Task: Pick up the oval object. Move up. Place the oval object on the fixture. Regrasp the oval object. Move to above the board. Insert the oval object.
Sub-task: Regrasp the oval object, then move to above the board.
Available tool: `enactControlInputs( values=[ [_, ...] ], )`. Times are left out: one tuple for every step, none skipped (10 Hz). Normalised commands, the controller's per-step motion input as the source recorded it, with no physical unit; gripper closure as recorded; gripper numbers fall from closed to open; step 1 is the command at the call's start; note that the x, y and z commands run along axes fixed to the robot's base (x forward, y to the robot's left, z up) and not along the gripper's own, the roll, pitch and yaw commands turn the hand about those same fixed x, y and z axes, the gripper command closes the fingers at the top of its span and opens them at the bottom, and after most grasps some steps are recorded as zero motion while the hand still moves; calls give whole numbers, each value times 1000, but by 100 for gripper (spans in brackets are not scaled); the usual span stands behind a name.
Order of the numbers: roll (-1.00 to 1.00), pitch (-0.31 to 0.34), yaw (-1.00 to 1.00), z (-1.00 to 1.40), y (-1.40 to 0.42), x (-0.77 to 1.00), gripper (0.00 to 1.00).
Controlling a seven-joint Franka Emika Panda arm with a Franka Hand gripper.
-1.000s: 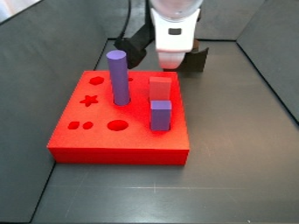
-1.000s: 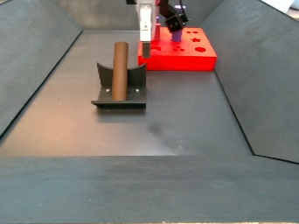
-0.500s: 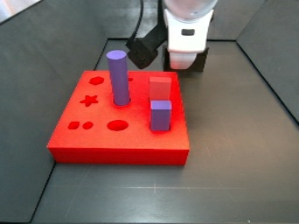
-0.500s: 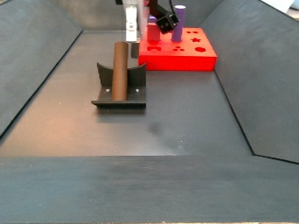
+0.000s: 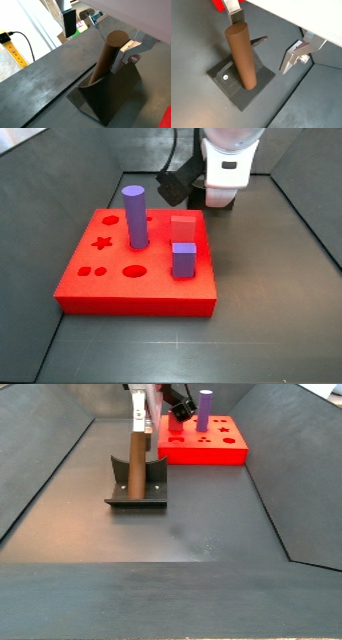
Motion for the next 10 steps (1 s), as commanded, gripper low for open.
enactControlInputs(
  values=[
    [105,141,96,-22,-25,208,0],
    [0,0,0,0,0,0,100],
    [-68,-242,63,1000,108,180,100],
    [-69,-239,57,1000,108,179,100],
    [-75,-184,-43,1000,99,160,100],
    [-75,-157,-82,1000,96,154,100],
    [-81,-97,-138,1000,95,140,100],
    [-85,-56,-157,1000,92,131,100],
    [-91,2,-159,1000,88,117,100],
    [-91,29,-153,1000,87,110,100]
  ],
)
